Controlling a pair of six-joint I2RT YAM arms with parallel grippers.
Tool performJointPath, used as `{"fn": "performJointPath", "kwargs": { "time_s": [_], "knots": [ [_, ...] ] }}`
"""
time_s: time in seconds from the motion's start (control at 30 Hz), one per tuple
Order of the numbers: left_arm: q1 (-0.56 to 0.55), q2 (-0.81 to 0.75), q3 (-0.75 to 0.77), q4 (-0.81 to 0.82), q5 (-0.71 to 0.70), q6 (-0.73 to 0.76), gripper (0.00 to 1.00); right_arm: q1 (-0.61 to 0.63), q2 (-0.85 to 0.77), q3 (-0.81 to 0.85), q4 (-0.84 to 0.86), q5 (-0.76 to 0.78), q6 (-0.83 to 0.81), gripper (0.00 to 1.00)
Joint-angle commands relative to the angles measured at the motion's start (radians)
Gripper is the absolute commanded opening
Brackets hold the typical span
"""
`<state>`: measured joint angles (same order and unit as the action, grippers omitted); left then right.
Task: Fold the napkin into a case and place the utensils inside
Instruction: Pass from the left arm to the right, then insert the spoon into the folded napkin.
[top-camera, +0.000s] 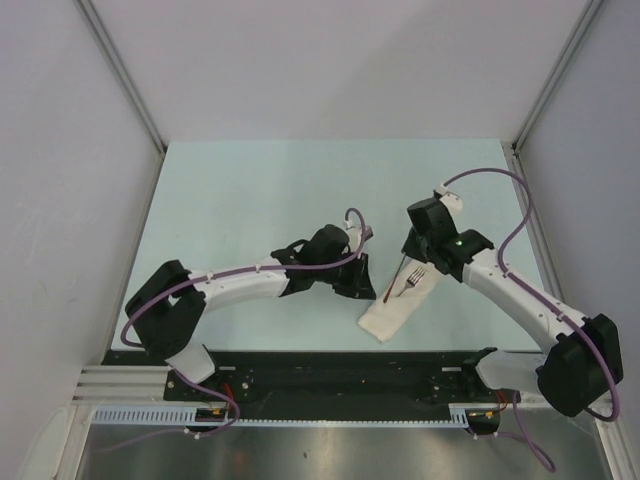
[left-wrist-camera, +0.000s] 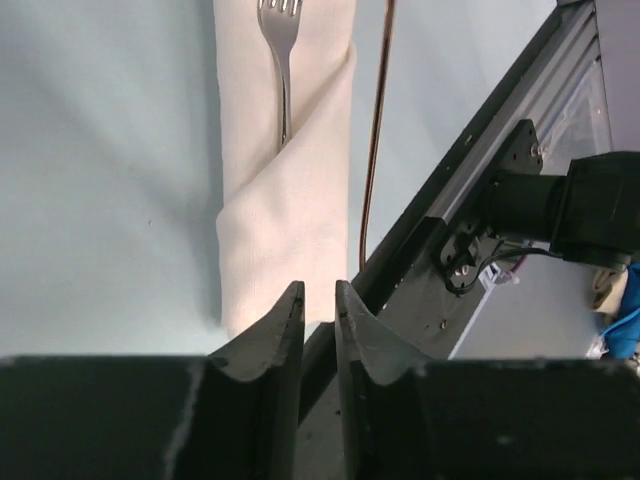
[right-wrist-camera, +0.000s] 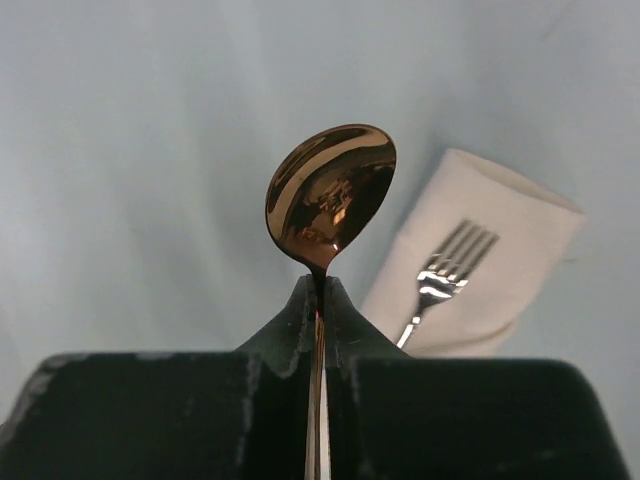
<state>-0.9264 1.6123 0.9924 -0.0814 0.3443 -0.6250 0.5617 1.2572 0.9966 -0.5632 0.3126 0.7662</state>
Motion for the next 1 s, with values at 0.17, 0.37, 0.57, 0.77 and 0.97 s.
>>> {"fn": "performJointPath", "kwargs": {
  "time_s": [0.17, 0.37, 0.57, 0.77, 0.97],
  "knots": [
    [-0.005, 0.024, -0.09, 0.114, 0.121, -0.045, 0.09, -0.19, -0.064, -0.05, -0.076, 0.121, -0.028, 0.0],
    [-0.009, 0.047, -0.103, 0.123, 0.128, -0.05, 0.09, -0.264, -0.047, -0.067, -0.069, 0.152, -0.056, 0.0],
    [-0.019, 0.058, -0.121, 0.134, 0.14, -0.059, 0.08, -0.267, -0.015, -0.075, -0.052, 0.204, -0.067, 0.0],
    [-0.022, 0.046, -0.139, 0.134, 0.15, -0.056, 0.08, -0.264, 0.027, -0.078, -0.011, 0.24, -0.074, 0.0],
    [-0.023, 0.044, -0.153, 0.126, 0.147, -0.053, 0.08, -0.263, 0.073, -0.062, 0.022, 0.266, -0.093, 0.0]
  ]
}}
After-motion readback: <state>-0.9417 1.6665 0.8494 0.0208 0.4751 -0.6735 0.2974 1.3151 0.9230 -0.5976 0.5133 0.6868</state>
